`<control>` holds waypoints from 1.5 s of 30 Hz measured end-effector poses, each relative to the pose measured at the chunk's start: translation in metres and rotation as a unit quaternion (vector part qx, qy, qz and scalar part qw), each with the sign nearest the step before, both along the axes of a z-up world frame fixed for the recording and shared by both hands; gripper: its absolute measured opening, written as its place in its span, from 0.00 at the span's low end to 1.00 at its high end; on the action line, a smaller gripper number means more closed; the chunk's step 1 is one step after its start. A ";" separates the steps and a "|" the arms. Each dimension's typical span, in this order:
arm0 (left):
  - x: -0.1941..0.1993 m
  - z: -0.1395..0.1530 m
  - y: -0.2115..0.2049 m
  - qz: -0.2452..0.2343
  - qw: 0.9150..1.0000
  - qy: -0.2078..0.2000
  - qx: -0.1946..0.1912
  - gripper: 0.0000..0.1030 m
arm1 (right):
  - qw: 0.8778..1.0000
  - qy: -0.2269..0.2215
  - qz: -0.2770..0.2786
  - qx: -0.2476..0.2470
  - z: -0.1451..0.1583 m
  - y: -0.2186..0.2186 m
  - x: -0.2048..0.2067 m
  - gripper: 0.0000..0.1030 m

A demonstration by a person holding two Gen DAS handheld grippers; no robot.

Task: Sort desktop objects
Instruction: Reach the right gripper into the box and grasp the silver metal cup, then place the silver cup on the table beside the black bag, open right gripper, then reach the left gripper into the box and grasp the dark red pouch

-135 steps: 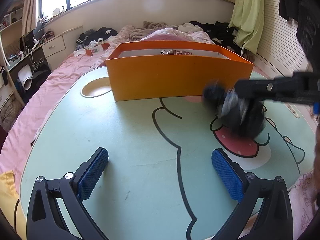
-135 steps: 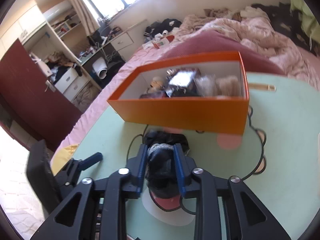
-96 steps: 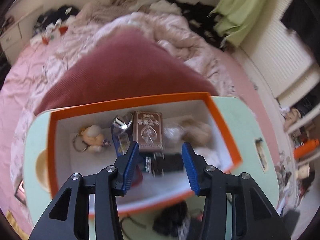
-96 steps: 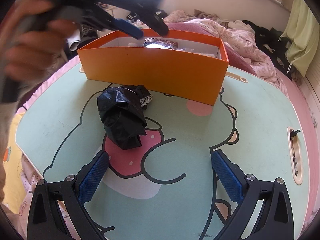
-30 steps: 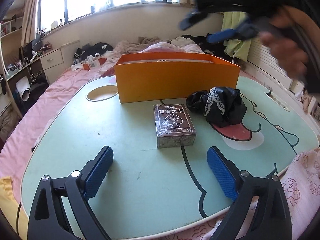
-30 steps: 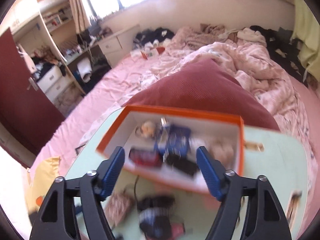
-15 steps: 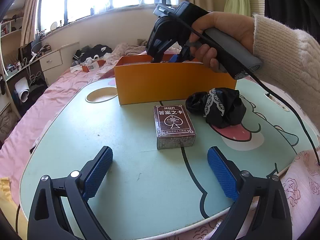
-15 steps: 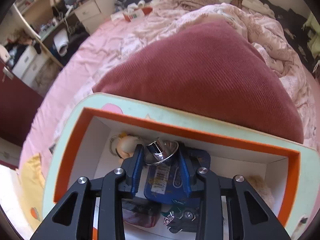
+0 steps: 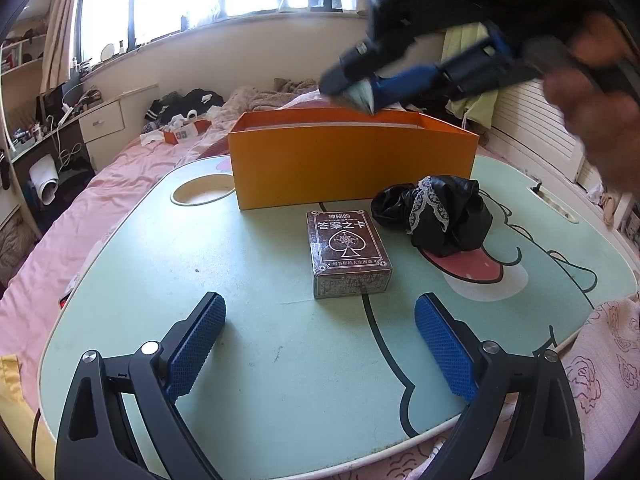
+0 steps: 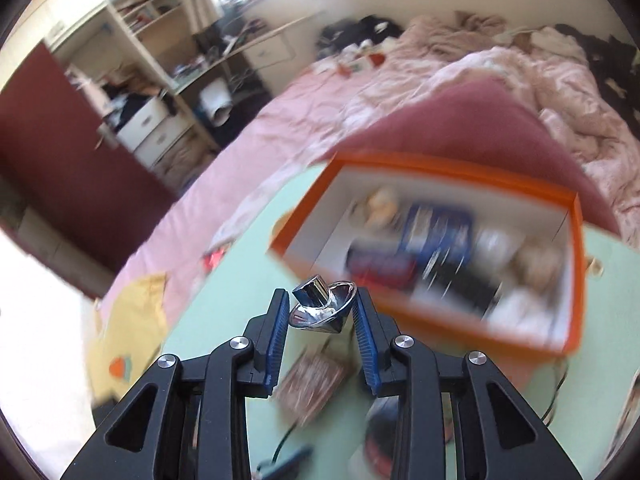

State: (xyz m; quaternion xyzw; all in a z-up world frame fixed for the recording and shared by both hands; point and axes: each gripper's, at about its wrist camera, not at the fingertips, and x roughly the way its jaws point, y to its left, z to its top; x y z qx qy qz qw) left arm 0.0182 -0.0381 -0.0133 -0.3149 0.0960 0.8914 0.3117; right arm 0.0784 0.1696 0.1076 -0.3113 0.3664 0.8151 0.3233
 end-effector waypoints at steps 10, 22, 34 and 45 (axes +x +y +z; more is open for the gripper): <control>-0.002 0.000 -0.003 -0.002 1.000 -0.002 0.000 0.93 | 0.999 -0.045 -0.025 0.017 -0.059 -0.009 -0.006 0.36; -0.002 0.000 -0.002 -0.004 1.000 -0.002 -0.001 0.93 | 0.994 0.014 -0.060 0.090 -0.026 -0.073 0.049 0.67; -0.009 0.008 -0.004 0.006 1.000 -0.028 -0.008 0.93 | 0.986 -0.110 -0.103 0.075 -0.078 -0.085 0.072 0.84; -0.118 0.113 0.054 -0.017 0.990 -0.137 -0.037 0.77 | 0.982 -0.126 -0.114 0.084 -0.083 -0.085 0.071 0.94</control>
